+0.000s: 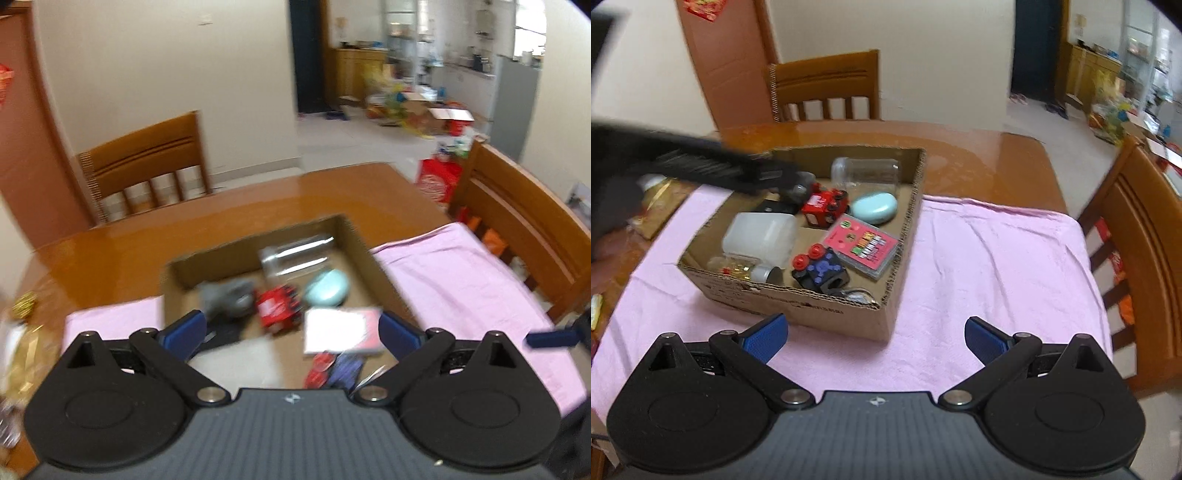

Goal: Organize rigid objects

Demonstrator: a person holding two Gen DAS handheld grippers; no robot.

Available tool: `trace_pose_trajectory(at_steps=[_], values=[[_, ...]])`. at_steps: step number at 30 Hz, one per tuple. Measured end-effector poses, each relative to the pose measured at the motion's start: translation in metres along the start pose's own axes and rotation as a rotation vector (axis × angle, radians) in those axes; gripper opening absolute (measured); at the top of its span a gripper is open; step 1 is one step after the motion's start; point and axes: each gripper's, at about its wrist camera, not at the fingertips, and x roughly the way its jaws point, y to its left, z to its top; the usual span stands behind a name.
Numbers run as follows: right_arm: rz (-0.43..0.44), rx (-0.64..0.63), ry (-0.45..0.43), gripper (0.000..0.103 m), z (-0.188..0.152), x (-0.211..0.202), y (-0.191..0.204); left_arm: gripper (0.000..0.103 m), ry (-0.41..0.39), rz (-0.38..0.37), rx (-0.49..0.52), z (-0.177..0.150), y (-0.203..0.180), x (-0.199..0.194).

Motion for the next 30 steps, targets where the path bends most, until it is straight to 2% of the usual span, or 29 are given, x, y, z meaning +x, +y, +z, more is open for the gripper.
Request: trace_pose_trajectory(at_steps=[3,5,8,11,15,30], values=[[-0.068,0.043,0.050,0.103,0.005,0.002,0.003,0.100,0.064,0.062,-0.024,-0.017,0.006,-0.013],[-0.095,0.076,0.079,0.103,0.009,0.003,0.005,0.100,0.112,0.089,-0.079,-0.026,0.012,-0.019],[-0.122,0.100,0.088,0.103,0.013,-0.001,0.009,0.100,0.164,0.076,-0.136,-0.035,0.018,-0.025],[-0.136,0.097,0.080,0.103,0.017,-0.006,0.017,0.100,0.175,0.080,-0.156,-0.038,0.022,-0.028],[-0.154,0.094,0.068,0.103,0.021,-0.013,0.024,0.100,0.174,0.126,-0.130,-0.037,0.019,-0.029],[-0.151,0.120,0.053,0.103,0.027,-0.019,0.028,0.100,0.186,0.112,-0.162,-0.038,0.020,-0.033]])
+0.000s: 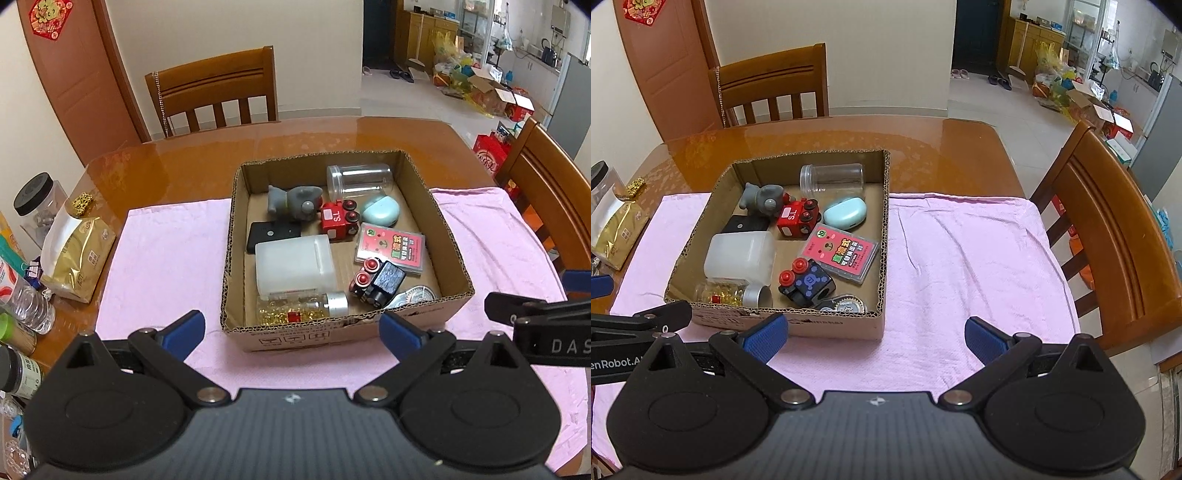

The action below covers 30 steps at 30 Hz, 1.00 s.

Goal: Organize rigid objects

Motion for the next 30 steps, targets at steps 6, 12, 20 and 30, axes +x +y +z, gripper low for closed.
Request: trace_pose_trajectory(at_steps=[6,12,20,30], values=[[0.000,0.007,-0.007,0.103,0.0004,-0.0014,0.0017,0.100,0.000,0.003,-0.007,0.0005,0.0011,-0.0022],[0.002,0.005,-0.009,0.103,0.0007,-0.0023,0.0023,0.100,-0.002,0.004,-0.012,0.0021,0.0018,-0.0036],[0.007,0.004,-0.008,0.103,0.0014,-0.0031,0.0035,0.100,0.006,0.005,-0.019,0.0021,0.0019,-0.0024],[0.010,0.003,-0.011,0.103,0.0006,-0.0050,0.0043,0.100,0.003,0.003,-0.022,0.0014,0.0015,-0.0041]])
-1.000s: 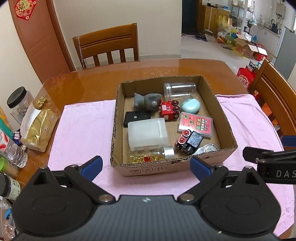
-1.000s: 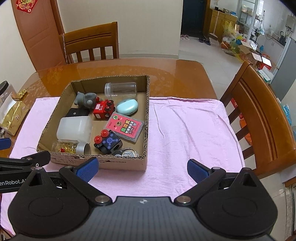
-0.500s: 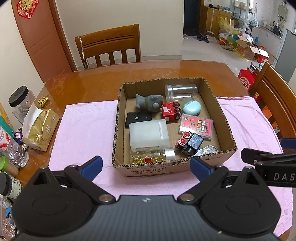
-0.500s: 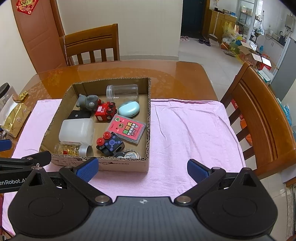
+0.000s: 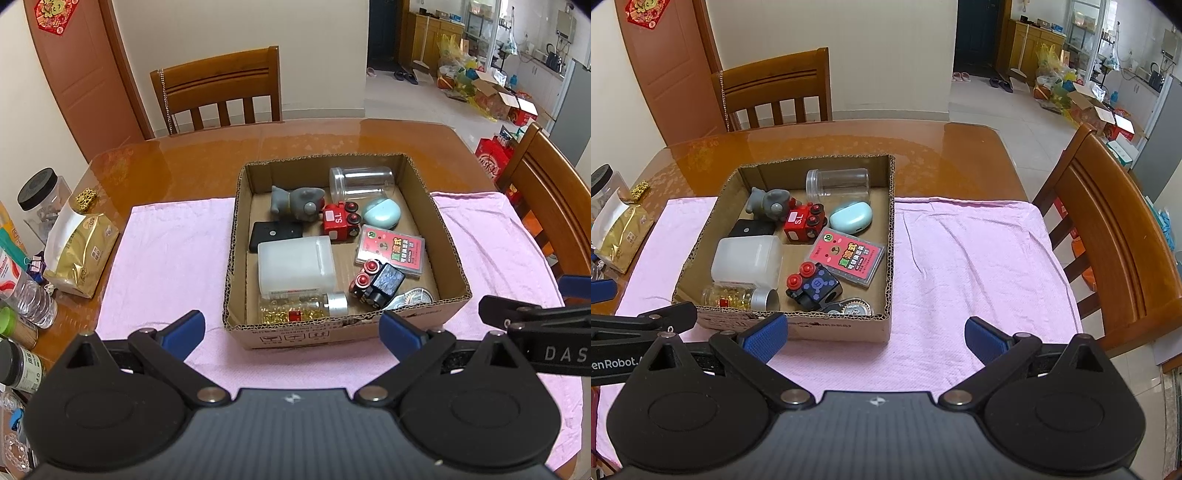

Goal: Organize rigid objects

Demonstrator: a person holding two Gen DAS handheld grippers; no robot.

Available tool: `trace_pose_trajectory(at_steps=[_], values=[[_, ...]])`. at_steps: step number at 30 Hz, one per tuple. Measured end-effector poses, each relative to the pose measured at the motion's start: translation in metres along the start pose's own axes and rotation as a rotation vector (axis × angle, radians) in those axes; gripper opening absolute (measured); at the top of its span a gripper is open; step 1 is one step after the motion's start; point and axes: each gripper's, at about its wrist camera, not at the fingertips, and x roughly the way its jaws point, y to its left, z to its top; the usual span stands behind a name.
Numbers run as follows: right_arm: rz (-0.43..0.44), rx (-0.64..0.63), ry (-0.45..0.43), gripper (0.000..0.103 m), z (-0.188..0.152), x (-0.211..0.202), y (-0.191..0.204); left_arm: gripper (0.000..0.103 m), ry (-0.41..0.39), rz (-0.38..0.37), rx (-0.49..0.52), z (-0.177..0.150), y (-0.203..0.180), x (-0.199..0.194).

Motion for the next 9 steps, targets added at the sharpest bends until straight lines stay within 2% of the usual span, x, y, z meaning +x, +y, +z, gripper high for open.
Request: trace_pose_trajectory(at_steps=[9], values=[[0.001,-0.003,-0.005,0.103,-0.0010,-0.0028,0.0004,0.100,-0.002,0.000,-0.007,0.0001,0.0003,-0.0026]])
